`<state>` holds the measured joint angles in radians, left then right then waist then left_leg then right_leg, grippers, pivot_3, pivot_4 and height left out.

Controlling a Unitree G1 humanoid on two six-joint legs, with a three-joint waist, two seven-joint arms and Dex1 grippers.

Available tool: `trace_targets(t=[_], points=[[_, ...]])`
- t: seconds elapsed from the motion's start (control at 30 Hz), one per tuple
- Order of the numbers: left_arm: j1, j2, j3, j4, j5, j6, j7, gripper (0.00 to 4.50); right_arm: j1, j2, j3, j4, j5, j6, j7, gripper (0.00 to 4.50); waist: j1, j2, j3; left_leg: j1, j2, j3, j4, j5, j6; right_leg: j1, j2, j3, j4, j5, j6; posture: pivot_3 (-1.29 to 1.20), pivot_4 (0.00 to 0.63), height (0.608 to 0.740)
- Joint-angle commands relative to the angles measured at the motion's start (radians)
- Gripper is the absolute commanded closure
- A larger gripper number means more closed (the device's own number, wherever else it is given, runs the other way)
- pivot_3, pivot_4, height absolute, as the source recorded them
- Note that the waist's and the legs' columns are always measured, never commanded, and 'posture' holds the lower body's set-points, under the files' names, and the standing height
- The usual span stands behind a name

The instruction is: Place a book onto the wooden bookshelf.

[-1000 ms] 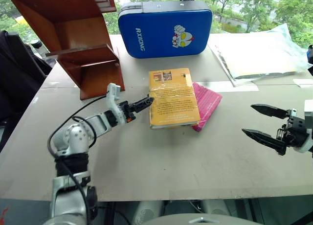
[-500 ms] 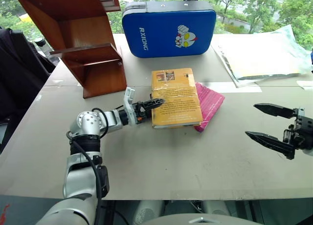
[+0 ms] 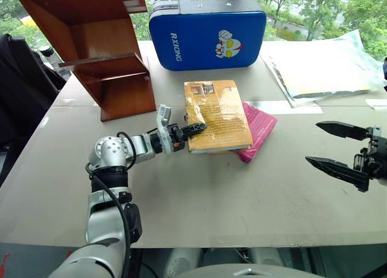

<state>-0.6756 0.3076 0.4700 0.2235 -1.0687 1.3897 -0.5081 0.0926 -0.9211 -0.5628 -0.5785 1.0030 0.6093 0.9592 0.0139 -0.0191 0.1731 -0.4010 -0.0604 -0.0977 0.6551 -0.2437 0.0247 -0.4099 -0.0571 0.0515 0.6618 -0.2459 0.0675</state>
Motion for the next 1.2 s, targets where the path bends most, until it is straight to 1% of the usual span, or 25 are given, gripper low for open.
trace_targets(t=[0.03,0.1,0.13,0.2,0.23,0.27,0.3,0.37,0.4,0.43,0.53,0.6,0.7,0.8,0.83,0.93,1.0,1.2], points=[[-0.074,0.052,-0.016,-0.307,-0.008,-0.146,0.01,4.48,-0.05,0.014,0.026,0.017,-0.036,-0.034,-0.026,0.0,0.0,-0.001,0.001,0.0,0.0,0.0,0.0,0.0,-0.001,0.0,0.0,0.0,0.0,0.0,0.0,0.0,0.15,0.74],[-0.13,0.144,-0.14,-0.468,0.147,-0.313,-0.041,4.48,-0.097,0.036,0.074,0.056,-0.093,-0.056,-0.064,0.0,-0.003,-0.007,0.004,0.0,0.0,0.0,0.0,0.001,-0.002,0.0,0.0,0.0,0.0,0.0,0.0,0.0,0.15,0.74],[-0.16,0.188,-0.199,-0.51,0.22,-0.39,-0.063,4.48,-0.119,0.047,0.093,0.072,-0.106,-0.061,-0.073,0.0,-0.001,-0.007,0.004,0.0,0.0,0.001,-0.001,0.002,-0.004,-0.001,0.001,0.0,0.0,0.001,-0.002,0.0,0.15,0.74],[-0.223,0.284,-0.332,-0.569,0.386,-0.546,-0.11,4.48,-0.177,0.073,0.126,0.108,-0.119,-0.071,-0.087,0.0,0.001,-0.006,0.004,0.0,0.0,0.002,-0.002,0.003,-0.005,0.0,0.001,0.001,-0.002,0.001,-0.002,0.0,0.15,0.74],[-0.241,0.315,-0.377,-0.584,0.438,-0.594,-0.13,4.48,-0.197,0.081,0.137,0.119,-0.123,-0.074,-0.091,0.0,0.0,-0.006,0.004,0.001,0.0,0.003,-0.002,0.003,-0.005,0.0,0.001,0.001,-0.002,0.001,-0.002,0.0,0.15,0.74],[-0.272,0.366,-0.44,-0.599,0.523,-0.659,-0.153,4.48,-0.227,0.095,0.147,0.137,-0.114,-0.078,-0.086,0.0,0.0,-0.006,0.004,0.001,0.0,0.003,-0.002,0.003,-0.005,0.0,0.001,0.002,-0.002,0.001,-0.002,0.0,0.15,0.74],[-0.296,0.42,-0.499,-0.605,0.613,-0.725,-0.175,4.48,-0.257,0.11,0.156,0.154,-0.107,-0.083,-0.077,0.0,0.0,-0.005,0.004,0.001,0.0,0.004,-0.003,0.003,-0.005,0.0,0.002,0.002,-0.003,0.001,-0.002,0.0,0.15,0.74],[-0.327,0.562,-0.608,-0.573,0.854,-0.895,-0.195,4.48,-0.331,0.141,0.19,0.197,-0.107,-0.083,-0.082,0.0,-0.002,-0.005,0.004,0.001,0.0,0.005,-0.004,0.003,-0.005,0.0,0.002,0.003,-0.003,0.001,-0.002,0.0,0.15,0.74],[-0.334,0.621,-0.638,-0.537,0.955,-0.975,-0.192,4.48,-0.367,0.155,0.204,0.213,-0.103,-0.076,-0.091,0.0,-0.017,-0.006,0.005,0.001,0.0,0.005,-0.004,0.003,-0.005,0.0,0.002,0.003,-0.003,0.001,-0.002,0.0,0.15,0.74],[-0.338,0.655,-0.655,-0.508,1.018,-1.032,-0.189,4.48,-0.39,0.166,0.213,0.223,-0.102,-0.07,-0.097,0.0,-0.019,-0.003,0.006,0.002,0.001,0.007,-0.005,0.003,-0.005,-0.001,0.004,0.005,-0.003,0.002,-0.003,0.0,0.15,0.74],[-0.327,0.787,-0.67,-0.403,1.194,-1.158,-0.181,4.48,-0.491,0.219,0.235,0.261,-0.048,-0.044,-0.113,0.0,-0.031,-0.005,0.007,0.002,0.003,0.007,-0.006,0.002,-0.003,-0.002,0.005,0.004,-0.002,0.002,-0.003,0.0,0.15,0.74],[-0.299,0.845,-0.664,-0.359,1.274,-1.207,-0.183,4.48,-0.542,0.248,0.242,0.281,-0.019,-0.023,-0.128,0.0,-0.038,-0.004,0.007,0.002,0.004,0.007,-0.006,0.001,-0.001,-0.004,0.006,0.005,-0.001,0.002,-0.003,0.0,0.15,0.74],[-0.241,0.917,-0.636,-0.311,1.357,-1.266,-0.177,4.48,-0.604,0.276,0.256,0.304,0.014,0.027,-0.16,0.0,-0.037,-0.004,0.007,0.001,0.005,0.007,-0.007,0.001,0.0,-0.004,0.006,0.004,-0.001,0.002,-0.003,0.0,0.15,0.74],[-0.209,0.952,-0.603,-0.28,1.401,-1.281,-0.183,4.48,-0.656,0.301,0.261,0.321,0.051,0.064,-0.198,0.0,-0.028,-0.004,0.008,-0.001,0.004,0.006,-0.006,0.0,0.0,-0.005,0.006,0.002,-0.001,0.002,-0.003,0.0,0.15,0.74],[-0.196,0.961,-0.597,-0.272,1.41,-1.275,-0.197,4.48,-0.672,0.309,0.262,0.326,0.061,0.074,-0.208,0.0,-0.027,-0.004,0.007,-0.005,0.004,0.005,-0.004,0.0,0.0,-0.008,0.006,0.001,-0.001,0.002,-0.003,0.0,0.15,0.74],[-0.161,0.973,-0.585,-0.253,1.427,-1.263,-0.219,4.48,-0.696,0.312,0.265,0.326,0.066,0.094,-0.223,0.0,-0.026,-0.004,0.007,-0.013,0.002,0.002,0.0,0.001,0.0,-0.015,0.006,0.0,0.001,0.003,-0.002,0.0,0.15,0.74],[-0.144,0.958,-0.573,-0.229,1.421,-1.271,-0.222,4.48,-0.696,0.304,0.271,0.313,0.053,0.104,-0.236,0.0,-0.026,-0.004,0.007,-0.014,0.001,0.001,0.0,0.001,0.0,-0.015,0.005,-0.002,0.001,0.003,-0.002,0.0,0.15,0.74],[-0.138,0.947,-0.597,-0.139,1.488,-1.297,-0.222,4.48,-0.661,0.282,0.29,0.267,-0.015,0.103,-0.269,0.0,-0.028,-0.004,0.007,-0.014,0.001,-0.001,0.0,0.001,0.0,-0.016,0.005,-0.004,0.002,0.003,-0.002,0.0,0.15,0.74]])
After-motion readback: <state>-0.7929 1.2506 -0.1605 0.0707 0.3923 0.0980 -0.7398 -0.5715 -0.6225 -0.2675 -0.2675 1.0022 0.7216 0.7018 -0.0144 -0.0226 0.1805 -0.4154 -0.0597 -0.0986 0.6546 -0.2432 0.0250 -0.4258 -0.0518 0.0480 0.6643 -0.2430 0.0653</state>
